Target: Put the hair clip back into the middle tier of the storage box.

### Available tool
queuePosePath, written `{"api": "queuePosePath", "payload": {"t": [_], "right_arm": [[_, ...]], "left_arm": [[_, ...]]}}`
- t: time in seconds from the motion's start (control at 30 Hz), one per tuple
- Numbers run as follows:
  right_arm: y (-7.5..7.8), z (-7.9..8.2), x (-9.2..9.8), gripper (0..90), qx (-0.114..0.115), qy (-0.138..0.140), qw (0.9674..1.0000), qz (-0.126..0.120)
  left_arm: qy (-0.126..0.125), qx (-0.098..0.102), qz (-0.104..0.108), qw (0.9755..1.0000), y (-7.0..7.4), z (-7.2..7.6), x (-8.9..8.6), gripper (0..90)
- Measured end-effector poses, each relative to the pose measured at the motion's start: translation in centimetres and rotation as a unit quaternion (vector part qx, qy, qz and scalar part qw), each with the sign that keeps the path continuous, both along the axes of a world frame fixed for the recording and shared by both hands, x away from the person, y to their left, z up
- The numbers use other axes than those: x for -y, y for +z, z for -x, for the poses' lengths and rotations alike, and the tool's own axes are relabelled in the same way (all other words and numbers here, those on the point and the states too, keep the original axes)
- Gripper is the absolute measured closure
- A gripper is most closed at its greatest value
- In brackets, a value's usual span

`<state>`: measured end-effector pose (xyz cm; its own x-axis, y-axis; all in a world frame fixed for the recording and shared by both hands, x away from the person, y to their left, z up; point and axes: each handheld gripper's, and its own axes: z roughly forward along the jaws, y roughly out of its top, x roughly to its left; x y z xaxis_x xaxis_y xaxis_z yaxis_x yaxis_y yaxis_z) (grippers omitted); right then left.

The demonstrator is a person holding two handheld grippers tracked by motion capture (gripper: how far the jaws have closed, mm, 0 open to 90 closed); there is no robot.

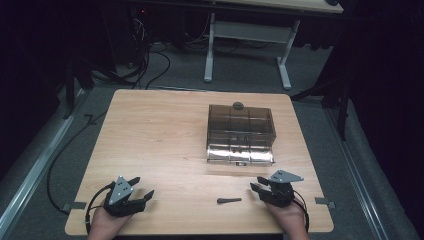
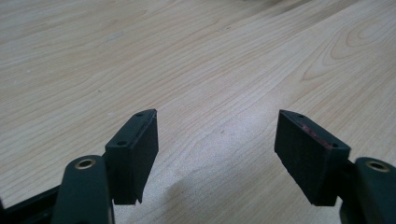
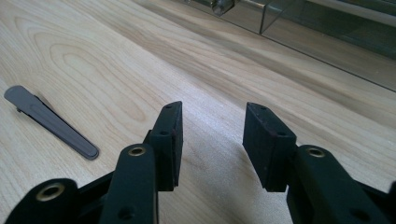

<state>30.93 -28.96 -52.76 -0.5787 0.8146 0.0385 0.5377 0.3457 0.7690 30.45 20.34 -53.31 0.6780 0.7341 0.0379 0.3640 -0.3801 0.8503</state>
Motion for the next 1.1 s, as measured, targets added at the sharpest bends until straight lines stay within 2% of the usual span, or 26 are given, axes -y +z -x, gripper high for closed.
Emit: {"api": "queuePosePath", "payload": {"t": [0.1, 0.3, 0.83, 0.87, 0.93, 1.0, 1.03, 1.1], "right_arm": [[-0.1, 0.2, -0.1, 56.8, 0.000, 0.003, 1.0000, 0.006], [0.0, 0.0, 0.1, 56.8, -0.008, -0.004, 1.0000, -0.005], [0.0, 0.0, 0.1, 57.8, -0.007, 0.000, 1.0000, -0.005], [0.1, 0.1, 0.0, 59.3, -0.002, 0.004, 1.0000, 0.002], [0.2, 0.2, -0.1, 59.3, -0.003, 0.007, 1.0000, 0.001], [0.4, 0.3, -0.2, 60.8, -0.005, 0.015, 0.9998, -0.008], [0.6, 0.5, -0.7, 61.2, -0.006, 0.028, 0.9994, -0.020], [0.7, 0.6, -0.9, 61.3, -0.005, 0.032, 0.9994, -0.017]], "left_arm": [[-0.002, 0.003, -0.002, 1.0000, 0.0, 0.0, 0.1, 31.0], [-0.005, 0.004, 0.000, 1.0000, 0.0, 0.1, 0.1, 30.9], [-0.004, 0.003, -0.001, 1.0000, 0.0, 0.1, 0.1, 30.9], [-0.004, 0.003, -0.001, 1.0000, 0.0, 0.1, 0.1, 30.8], [-0.005, 0.003, -0.001, 1.0000, 0.0, 0.1, 0.1, 30.8], [-0.005, 0.003, -0.002, 1.0000, 0.0, 0.1, 0.1, 30.8], [-0.004, 0.003, -0.002, 1.0000, 0.0, 0.1, 0.1, 30.8], [-0.004, 0.003, -0.001, 1.0000, 0.0, 0.1, 0.1, 30.8]]}}
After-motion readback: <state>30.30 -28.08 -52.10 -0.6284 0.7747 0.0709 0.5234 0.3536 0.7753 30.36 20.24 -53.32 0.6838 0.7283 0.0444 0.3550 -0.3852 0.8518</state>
